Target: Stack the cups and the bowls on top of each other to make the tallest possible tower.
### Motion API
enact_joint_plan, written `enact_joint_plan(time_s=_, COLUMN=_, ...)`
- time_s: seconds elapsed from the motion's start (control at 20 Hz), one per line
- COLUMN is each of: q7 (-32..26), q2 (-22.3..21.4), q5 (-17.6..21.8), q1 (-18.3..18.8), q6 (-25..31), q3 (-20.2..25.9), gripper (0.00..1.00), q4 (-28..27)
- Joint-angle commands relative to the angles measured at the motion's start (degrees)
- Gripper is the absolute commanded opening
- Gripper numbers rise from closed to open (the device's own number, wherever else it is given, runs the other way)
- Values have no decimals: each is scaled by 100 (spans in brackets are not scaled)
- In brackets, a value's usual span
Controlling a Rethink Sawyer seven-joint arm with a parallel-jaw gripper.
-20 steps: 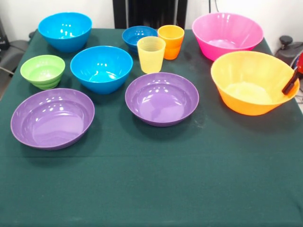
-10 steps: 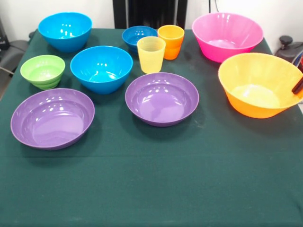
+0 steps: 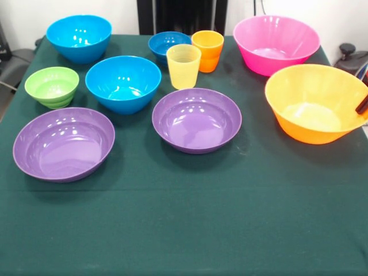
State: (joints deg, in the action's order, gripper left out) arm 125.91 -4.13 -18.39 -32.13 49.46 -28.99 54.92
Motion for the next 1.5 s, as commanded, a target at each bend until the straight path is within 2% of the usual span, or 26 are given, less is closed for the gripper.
enact_joint_plan(time_s=0.05, q7=383, q2=132, q5=24, q1=252, q6=177, q3=855, gripper=0, q4=53)
enact_joint_plan(time_s=0.25, q7=26, q2=-130, q5=17, q1=381, q6=43, q3=1114, gripper=0, q4=266)
enact_joint_plan(time_s=0.5, q7=-286, q2=-249, q5=240, q1=530, q6=199, q3=1021, gripper=0, q4=-129)
enact_joint_plan(time_s=0.65, q7=-594, q2=-422, q5=181, q1=732, q6=249, q3=1256, gripper=0, q4=-179)
enact_joint_plan(time_s=0.8, q7=-943, q2=-611, q5=66, q1=987, q6=277, q3=1660, gripper=0, q4=-164)
enact_joint_plan(time_s=1.2, q7=-1575, q2=-988, q5=-146, q1=1719, q6=982, q3=2930, gripper=0, q4=-236)
enact_joint_plan(time_s=1.5, q7=-2017, q2=-1052, q5=-467, q1=2467, q6=852, q3=4102, gripper=0, q4=178)
